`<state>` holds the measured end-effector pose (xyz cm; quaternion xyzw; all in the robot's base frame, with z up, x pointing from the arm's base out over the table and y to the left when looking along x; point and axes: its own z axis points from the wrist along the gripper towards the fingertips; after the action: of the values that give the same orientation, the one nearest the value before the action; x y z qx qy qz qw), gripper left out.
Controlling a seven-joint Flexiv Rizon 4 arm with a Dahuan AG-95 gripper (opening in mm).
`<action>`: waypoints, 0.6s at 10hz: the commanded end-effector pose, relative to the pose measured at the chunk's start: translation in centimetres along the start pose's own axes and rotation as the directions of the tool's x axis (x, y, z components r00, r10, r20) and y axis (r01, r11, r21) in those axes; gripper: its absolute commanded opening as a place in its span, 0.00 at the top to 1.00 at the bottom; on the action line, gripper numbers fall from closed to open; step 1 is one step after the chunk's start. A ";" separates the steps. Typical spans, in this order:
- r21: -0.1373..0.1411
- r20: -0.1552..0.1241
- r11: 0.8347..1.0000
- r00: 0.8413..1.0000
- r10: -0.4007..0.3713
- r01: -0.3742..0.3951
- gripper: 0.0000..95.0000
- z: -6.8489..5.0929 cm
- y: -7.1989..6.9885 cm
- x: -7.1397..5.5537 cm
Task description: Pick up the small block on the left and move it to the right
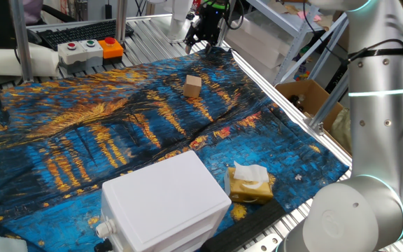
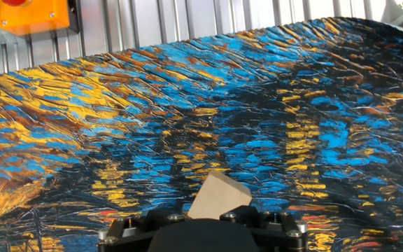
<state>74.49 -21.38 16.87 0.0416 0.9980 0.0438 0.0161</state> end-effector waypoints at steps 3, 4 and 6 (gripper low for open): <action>-0.004 -0.001 1.000 1.000 0.006 -0.006 0.20 0.0 0.0 0.1; -0.008 -0.002 1.000 1.000 0.004 -0.004 0.20 0.0 0.0 0.1; -0.019 -0.007 1.000 1.000 0.003 -0.003 0.20 0.0 0.0 0.1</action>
<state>74.57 -21.39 16.94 0.0427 0.9975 0.0552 0.0116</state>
